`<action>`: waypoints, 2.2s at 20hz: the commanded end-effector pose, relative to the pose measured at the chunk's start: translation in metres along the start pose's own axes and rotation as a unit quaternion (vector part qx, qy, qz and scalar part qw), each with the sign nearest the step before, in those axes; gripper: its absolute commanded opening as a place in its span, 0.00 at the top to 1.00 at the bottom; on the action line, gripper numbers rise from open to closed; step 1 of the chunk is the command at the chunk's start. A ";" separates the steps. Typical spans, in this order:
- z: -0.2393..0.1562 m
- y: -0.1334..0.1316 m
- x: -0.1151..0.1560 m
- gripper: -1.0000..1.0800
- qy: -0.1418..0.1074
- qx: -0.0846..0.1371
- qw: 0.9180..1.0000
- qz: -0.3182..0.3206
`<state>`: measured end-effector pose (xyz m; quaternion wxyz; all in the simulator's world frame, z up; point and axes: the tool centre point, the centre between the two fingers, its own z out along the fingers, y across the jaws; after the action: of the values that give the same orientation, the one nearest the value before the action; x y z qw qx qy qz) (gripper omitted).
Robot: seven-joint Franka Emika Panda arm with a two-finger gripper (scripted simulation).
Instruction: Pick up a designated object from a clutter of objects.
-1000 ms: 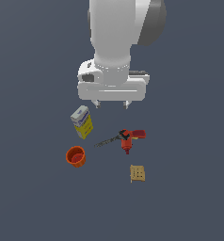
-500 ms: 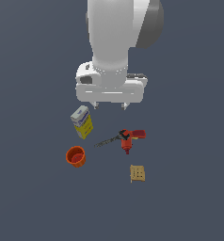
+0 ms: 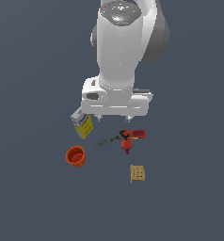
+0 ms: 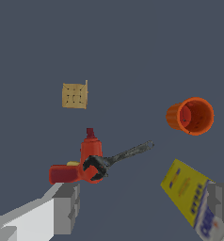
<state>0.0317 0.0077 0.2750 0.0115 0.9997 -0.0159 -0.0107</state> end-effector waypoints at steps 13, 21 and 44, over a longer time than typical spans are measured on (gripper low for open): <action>0.097 -0.059 0.077 0.04 0.006 0.002 1.000 0.010; 0.161 -0.093 0.105 0.04 0.009 0.007 1.000 0.017; 0.233 -0.117 0.116 0.04 0.010 0.012 1.000 0.023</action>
<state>0.1471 0.1155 0.0454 0.0000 0.9993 -0.0385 0.0002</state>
